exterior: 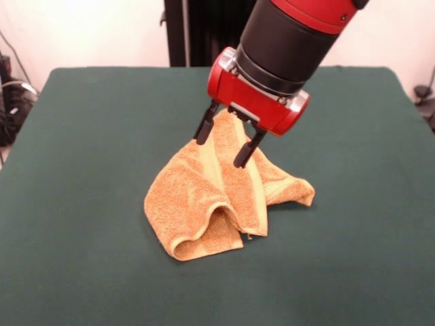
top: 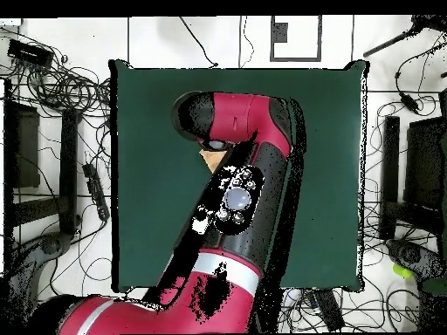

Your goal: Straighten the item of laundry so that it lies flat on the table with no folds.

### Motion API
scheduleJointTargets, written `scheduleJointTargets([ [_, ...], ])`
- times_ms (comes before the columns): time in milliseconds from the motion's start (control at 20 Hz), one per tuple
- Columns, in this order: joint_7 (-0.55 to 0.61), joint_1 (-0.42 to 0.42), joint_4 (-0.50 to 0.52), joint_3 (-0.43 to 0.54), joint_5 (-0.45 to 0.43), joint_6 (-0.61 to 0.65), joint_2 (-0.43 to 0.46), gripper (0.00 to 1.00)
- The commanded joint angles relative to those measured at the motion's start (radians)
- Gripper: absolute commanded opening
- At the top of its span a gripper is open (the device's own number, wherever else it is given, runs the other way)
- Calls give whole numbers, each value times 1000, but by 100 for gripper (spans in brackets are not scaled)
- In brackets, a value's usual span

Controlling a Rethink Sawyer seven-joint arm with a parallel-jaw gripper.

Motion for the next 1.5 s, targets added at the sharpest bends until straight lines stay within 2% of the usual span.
scheduleJointTargets([
  [50, 194, 19, 15, 58, -11, -44, 70, 100],
  [300, 217, 24, -7, 51, -17, -109, 109, 100],
  [900, 172, 17, -8, 57, -26, -281, 135, 100],
  [1200, 161, 18, -10, 46, -21, -304, 134, 100],
  [1500, 144, 12, -20, 42, -24, -271, 157, 100],
])
